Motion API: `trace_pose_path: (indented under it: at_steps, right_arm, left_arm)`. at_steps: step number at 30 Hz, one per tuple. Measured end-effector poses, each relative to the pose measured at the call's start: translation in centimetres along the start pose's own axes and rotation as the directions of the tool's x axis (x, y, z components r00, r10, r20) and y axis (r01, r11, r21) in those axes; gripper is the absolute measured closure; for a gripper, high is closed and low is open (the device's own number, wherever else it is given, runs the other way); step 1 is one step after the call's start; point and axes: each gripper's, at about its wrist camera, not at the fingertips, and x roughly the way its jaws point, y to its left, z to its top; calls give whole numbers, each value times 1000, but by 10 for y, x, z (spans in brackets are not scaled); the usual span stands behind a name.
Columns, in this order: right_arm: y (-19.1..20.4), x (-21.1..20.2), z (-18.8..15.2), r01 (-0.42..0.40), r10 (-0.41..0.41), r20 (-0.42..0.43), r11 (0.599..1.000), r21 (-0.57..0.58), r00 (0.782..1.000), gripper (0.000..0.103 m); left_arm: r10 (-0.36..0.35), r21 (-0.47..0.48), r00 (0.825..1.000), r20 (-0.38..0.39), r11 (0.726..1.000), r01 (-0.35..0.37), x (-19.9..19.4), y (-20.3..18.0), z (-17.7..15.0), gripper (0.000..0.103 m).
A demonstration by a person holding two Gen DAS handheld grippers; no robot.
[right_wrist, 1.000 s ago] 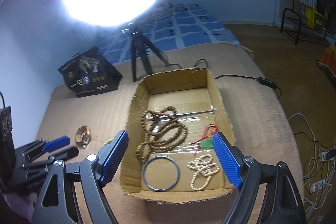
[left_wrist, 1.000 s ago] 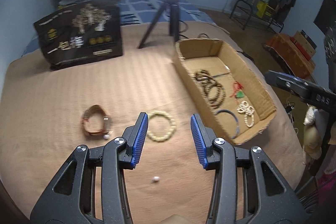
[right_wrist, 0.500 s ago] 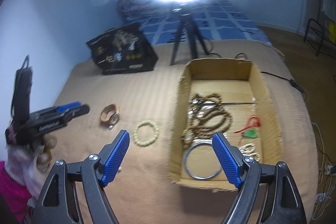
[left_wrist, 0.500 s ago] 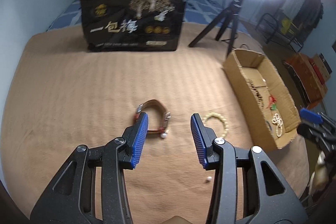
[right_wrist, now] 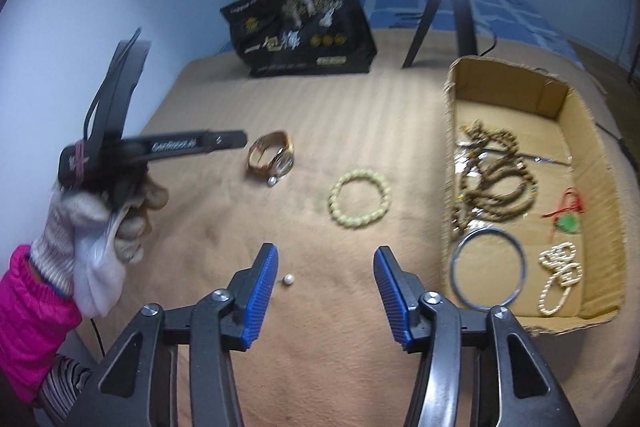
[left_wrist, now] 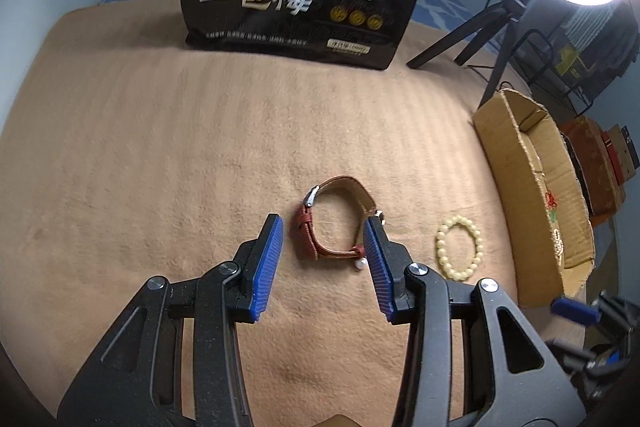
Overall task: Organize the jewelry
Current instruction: 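Move the left tool to the brown watch while the right tool approaches the pearl earring, then close the left tool on the watch strap while the right tool grips the pearl earring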
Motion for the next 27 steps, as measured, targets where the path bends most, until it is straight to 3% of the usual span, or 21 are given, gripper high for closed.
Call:
trace_pose_path:
  at_steps: [10, 27]
  right_arm:
    - [20, 37, -17, -24, 15, -96, 995, -94, 995, 67]
    - [35, 67, -21, -30, 7, -149, 987, -159, 989, 74]
  left_arm:
    - [1, -20, 999, -36, 1000, -1, 23, 9, 5, 66]
    - [19, 3, 997, -70, 1000, -19, 45, 8, 4, 81]
